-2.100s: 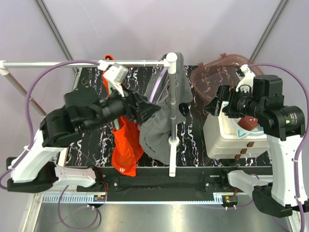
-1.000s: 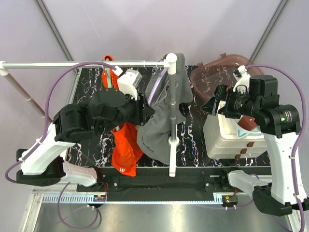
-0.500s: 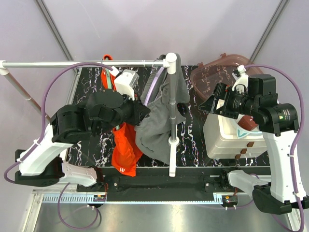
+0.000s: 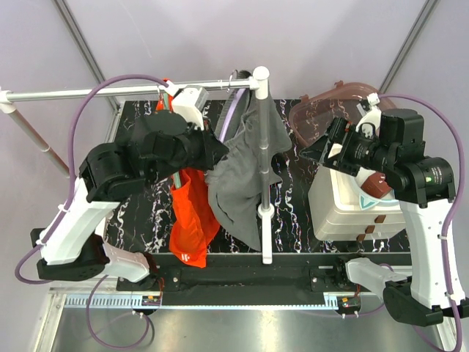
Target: Remove the shorts from the hanger
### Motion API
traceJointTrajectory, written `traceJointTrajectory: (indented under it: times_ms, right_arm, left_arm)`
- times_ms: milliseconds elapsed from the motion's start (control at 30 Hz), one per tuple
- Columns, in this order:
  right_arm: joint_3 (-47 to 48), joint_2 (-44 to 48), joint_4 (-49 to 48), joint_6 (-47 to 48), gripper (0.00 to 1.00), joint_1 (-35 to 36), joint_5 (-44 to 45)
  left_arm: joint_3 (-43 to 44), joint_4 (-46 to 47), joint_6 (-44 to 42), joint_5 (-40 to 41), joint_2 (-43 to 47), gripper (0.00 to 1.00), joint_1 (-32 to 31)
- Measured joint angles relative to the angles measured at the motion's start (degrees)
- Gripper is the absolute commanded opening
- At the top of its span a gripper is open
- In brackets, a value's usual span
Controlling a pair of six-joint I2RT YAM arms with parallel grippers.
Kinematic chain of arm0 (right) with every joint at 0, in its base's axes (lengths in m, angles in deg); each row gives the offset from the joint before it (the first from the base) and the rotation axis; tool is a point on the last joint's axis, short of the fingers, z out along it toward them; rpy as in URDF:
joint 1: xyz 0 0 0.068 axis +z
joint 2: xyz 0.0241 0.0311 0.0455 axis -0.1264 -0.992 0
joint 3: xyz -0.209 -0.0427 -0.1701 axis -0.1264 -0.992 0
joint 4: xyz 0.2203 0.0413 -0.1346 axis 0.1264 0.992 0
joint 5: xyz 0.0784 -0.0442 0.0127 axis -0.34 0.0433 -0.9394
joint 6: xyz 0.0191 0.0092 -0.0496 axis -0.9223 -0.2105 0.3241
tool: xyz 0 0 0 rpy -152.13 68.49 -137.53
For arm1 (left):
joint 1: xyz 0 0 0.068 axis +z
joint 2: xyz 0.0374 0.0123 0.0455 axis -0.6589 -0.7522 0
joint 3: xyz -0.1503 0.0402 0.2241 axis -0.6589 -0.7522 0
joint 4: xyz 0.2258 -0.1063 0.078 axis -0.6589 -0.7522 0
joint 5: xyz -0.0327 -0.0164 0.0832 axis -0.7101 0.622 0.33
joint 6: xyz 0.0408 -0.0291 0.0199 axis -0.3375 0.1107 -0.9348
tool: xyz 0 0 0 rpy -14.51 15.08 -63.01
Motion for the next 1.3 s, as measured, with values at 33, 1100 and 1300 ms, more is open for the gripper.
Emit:
traceJointTrajectory:
  times_ms: [33,1100,1300]
  right_arm:
    - [0.0,0.0,-0.72,-0.81,1.0,0.0,-0.33]
    - [5.14,-10.19,-11.23,-12.66,1.0,0.0,-1.53]
    - [6.91,-15.87,-15.56,-14.12,0.97,0.0,-2.05]
  left_arm:
    - [0.15,0.15,0.39,-0.85,-0.02,0.0,1.27]
    - [-8.5,5.29,5.44,-6.29,0.68,0.0,5.79]
    - [-12.52,7.37,5.49,-6.45,3.43,0.0,5.81]
